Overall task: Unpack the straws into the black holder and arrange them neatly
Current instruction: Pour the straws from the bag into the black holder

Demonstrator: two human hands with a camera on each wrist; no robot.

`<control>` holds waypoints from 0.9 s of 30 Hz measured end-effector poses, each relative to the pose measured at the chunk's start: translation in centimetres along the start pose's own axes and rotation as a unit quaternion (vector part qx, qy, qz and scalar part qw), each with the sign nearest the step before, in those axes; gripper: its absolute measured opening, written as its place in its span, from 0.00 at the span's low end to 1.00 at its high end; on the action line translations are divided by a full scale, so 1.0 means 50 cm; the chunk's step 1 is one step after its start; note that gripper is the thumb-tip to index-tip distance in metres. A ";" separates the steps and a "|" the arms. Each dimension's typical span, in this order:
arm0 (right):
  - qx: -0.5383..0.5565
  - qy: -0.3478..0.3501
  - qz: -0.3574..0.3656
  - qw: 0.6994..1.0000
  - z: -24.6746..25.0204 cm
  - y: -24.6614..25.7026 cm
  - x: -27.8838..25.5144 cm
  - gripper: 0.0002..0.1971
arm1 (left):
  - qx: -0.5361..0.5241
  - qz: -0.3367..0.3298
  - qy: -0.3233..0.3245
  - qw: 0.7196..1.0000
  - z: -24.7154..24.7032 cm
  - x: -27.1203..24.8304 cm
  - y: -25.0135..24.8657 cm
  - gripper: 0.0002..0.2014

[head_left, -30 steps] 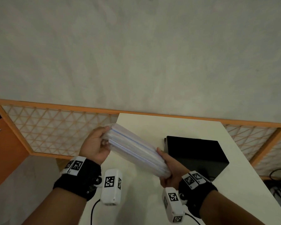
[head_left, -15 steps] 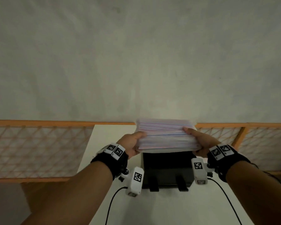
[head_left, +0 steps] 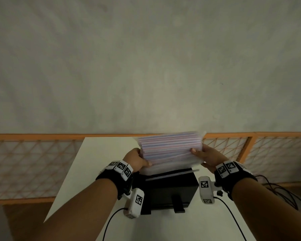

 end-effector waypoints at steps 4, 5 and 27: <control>-0.040 0.008 0.058 0.997 0.006 0.007 0.016 0.34 | 0.072 -0.013 -0.050 0.996 0.000 0.006 -0.010 0.28; -0.044 0.005 0.070 0.997 0.012 0.004 0.026 0.34 | 0.085 -0.015 -0.055 0.995 -0.002 0.008 -0.010 0.28; -0.063 0.039 0.137 0.988 -0.003 -0.021 0.044 0.33 | 0.065 -0.021 -0.043 0.997 -0.027 0.017 0.014 0.28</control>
Point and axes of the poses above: each hand's wrist, its own x-axis towards the middle knuckle, its own z-axis out of the back of the hand, y = z × x, the point moved 6 cm from there along x, towards the middle knuckle, and after that the axes turned 8 degrees about x, right-handed, at the moved point
